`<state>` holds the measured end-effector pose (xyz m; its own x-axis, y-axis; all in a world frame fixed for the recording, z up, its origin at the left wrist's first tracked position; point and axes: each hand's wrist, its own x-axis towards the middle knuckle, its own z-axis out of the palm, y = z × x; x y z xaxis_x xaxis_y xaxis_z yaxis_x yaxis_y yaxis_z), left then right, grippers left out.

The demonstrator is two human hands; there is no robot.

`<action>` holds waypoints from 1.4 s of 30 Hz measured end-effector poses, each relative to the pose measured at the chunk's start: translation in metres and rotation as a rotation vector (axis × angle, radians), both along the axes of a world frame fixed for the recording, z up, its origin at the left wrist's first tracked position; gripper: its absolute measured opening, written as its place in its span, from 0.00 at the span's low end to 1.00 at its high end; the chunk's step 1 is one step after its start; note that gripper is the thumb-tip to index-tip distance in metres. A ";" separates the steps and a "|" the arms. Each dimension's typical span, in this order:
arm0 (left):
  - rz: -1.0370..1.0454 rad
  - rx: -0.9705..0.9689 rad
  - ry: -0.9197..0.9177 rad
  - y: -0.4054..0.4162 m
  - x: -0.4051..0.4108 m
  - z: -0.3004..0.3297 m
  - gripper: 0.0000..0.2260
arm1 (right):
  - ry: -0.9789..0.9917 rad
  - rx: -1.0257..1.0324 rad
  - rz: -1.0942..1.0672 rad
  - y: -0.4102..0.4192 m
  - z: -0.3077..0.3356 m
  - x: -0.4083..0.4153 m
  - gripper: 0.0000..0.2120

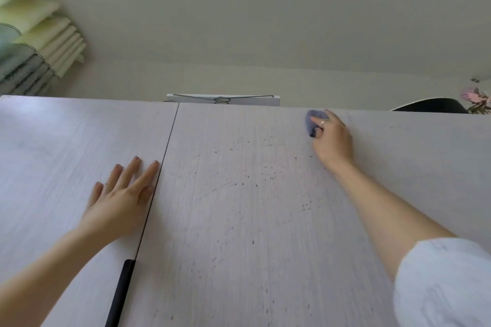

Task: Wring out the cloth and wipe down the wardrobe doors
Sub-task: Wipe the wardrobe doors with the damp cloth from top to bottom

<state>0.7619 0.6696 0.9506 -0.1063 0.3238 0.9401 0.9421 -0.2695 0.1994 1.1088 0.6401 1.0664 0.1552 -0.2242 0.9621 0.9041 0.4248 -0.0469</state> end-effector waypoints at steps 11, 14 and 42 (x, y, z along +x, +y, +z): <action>0.027 -0.013 0.021 0.000 0.002 -0.003 0.22 | -0.012 -0.005 -0.005 0.009 -0.014 -0.049 0.16; 0.033 -0.025 0.031 -0.003 0.000 -0.005 0.22 | -0.335 -0.038 0.000 0.016 -0.029 -0.140 0.17; 0.035 -0.075 0.039 -0.006 0.004 -0.012 0.22 | 0.308 0.004 -0.002 0.007 -0.049 -0.003 0.15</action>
<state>0.7655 0.6641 0.9384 -0.0822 0.3900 0.9172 0.9581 -0.2223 0.1804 1.1063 0.6473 1.0169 0.4387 -0.2288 0.8690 0.8484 0.4243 -0.3166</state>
